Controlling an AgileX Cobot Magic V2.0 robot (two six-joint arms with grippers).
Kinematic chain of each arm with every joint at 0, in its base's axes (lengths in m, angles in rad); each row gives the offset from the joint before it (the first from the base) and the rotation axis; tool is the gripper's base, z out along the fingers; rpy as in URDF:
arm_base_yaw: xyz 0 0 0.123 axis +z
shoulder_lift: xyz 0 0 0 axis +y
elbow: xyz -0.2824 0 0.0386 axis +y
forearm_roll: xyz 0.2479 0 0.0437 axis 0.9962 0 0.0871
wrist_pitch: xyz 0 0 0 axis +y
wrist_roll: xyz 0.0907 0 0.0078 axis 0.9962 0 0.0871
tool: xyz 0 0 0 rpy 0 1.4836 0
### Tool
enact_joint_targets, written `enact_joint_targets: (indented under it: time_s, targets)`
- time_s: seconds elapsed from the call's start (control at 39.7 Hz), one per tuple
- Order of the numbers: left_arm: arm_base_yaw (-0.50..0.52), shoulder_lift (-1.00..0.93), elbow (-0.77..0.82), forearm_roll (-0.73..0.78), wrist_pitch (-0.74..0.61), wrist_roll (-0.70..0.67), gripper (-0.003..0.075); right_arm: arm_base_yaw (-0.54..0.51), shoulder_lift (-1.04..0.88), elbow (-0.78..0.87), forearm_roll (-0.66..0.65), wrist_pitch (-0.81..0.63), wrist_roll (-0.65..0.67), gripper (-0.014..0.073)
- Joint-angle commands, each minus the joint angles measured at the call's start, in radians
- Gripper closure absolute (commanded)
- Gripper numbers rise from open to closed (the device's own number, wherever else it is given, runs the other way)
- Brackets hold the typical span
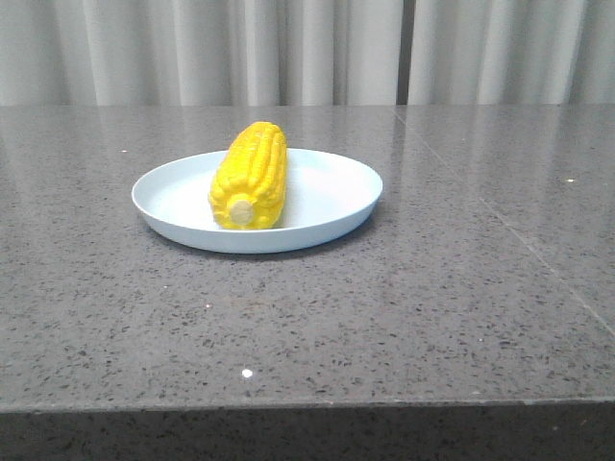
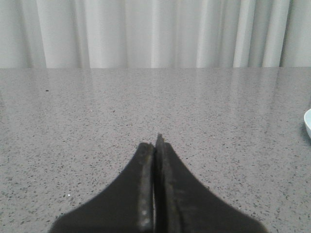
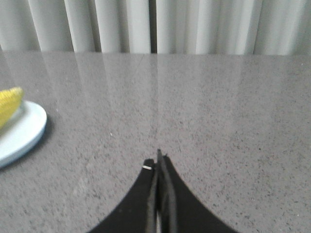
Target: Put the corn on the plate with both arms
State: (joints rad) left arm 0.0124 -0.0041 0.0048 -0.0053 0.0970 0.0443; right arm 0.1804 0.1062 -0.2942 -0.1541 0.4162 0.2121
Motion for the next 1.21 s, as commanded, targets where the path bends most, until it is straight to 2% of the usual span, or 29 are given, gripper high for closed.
enact_joint_targets:
  time_s: [0.0, 0.1, 0.2, 0.35, 0.43, 1.18]
  targets:
    - [0.001, -0.023, 0.003, -0.01, -0.085, 0.001, 0.0741, -0.037, 0.006, 0.018, 0.03, -0.125, -0.109, 0.0708]
    - [0.001, -0.023, 0.003, -0.01, -0.085, 0.001, 0.0741, -0.102, -0.033, 0.096, 0.113, -0.168, -0.188, 0.0708]
    - [0.001, -0.023, 0.003, -0.01, -0.085, 0.001, 0.0741, -0.151, -0.094, 0.173, 0.178, -0.175, -0.194, 0.0708]
    - [0.001, -0.023, 0.003, -0.01, -0.085, 0.001, 0.0741, -0.16, -0.133, 0.277, 0.202, -0.201, -0.193, 0.0708]
    - [0.001, -0.021, 0.003, -0.01, -0.085, 0.001, 0.0741, -0.16, -0.133, 0.321, 0.202, -0.262, -0.191, 0.0708]
    - [0.001, -0.021, 0.003, -0.01, -0.085, 0.001, 0.0741, -0.16, -0.133, 0.316, 0.202, -0.255, -0.191, 0.0708]
